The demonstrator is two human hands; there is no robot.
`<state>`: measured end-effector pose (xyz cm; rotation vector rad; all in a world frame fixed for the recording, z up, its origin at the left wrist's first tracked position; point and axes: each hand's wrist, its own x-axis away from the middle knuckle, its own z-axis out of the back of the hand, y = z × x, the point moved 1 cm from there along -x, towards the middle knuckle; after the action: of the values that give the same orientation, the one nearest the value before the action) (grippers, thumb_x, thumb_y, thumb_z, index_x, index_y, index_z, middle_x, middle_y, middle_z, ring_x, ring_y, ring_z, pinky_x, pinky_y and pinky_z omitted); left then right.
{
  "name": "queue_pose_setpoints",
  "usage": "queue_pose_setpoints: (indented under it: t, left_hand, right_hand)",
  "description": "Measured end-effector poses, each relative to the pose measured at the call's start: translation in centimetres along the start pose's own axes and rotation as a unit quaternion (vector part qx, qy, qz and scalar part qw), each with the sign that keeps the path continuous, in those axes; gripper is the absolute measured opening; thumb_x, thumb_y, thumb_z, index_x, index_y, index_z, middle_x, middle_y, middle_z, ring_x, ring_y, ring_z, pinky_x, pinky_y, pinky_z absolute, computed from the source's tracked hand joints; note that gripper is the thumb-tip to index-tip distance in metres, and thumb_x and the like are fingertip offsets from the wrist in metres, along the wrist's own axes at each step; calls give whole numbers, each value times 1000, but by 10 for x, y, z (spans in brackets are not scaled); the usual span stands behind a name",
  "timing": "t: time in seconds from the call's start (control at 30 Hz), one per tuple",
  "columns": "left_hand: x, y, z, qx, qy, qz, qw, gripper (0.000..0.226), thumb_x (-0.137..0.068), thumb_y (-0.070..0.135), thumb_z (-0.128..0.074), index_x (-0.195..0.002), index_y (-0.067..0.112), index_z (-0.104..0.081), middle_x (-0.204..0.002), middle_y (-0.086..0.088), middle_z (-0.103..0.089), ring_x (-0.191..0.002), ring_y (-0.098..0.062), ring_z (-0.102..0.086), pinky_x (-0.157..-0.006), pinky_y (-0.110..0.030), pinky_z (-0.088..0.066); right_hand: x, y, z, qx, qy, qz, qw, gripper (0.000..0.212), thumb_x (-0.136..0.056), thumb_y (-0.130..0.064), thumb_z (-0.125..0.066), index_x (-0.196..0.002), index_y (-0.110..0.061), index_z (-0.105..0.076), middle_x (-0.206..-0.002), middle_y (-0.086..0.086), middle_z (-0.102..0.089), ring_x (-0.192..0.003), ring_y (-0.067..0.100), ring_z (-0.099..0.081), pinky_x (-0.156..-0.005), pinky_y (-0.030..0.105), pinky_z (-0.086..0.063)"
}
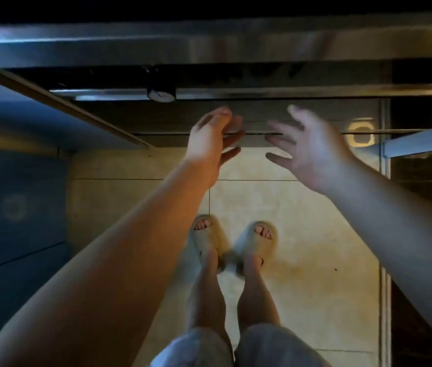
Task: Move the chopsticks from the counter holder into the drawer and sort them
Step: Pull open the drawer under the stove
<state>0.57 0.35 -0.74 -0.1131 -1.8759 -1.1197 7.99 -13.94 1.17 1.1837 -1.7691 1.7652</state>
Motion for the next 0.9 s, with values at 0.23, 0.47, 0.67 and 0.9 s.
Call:
queue_pose_setpoints:
  t: [0.23, 0.47, 0.67, 0.9]
  left_hand:
    - [-41, 1, 2, 115, -35, -59, 991, 35, -104, 25, -39, -136, 19, -49, -126, -1, -67, -109, -19, -68, -93, -40, -53]
    - [-42, -1, -1, 178, -75, -82, 978, 29, -103, 14, -35, -124, 19, -55, -130, -4, -64, -109, -20, -67, -96, -38, -49]
    - [-42, -3, -4, 202, -56, -70, 975, 31, -102, 14, -40, -130, 14, -53, -124, -5, -64, -90, -16, -62, -90, -37, -49]
    - [-36, -8, -8, 246, -37, -33, 968, 39, -100, 13, -45, -138, 5, -48, -79, -1, -54, -64, -10, -53, -77, -31, -52]
  right_hand:
    - [-46, -5, 3, -169, -52, 7, 984, 47, -98, -30, -35, -143, -19, -39, -130, 6, -63, -122, 24, -56, -87, 46, -46]
    - [-57, 0, 2, -289, -106, 51, 950, 47, -90, -15, -38, -136, -13, -46, -133, 13, -60, -119, 26, -61, -95, 49, -49]
    - [-48, 7, -4, -348, -131, 82, 925, 63, -77, -6, -43, -140, -14, -42, -136, 14, -57, -123, 30, -57, -97, 51, -48]
    - [-45, 11, -9, -368, -108, 90, 919, 59, -76, -1, -41, -133, -16, -45, -126, 13, -59, -125, 30, -55, -100, 52, -45]
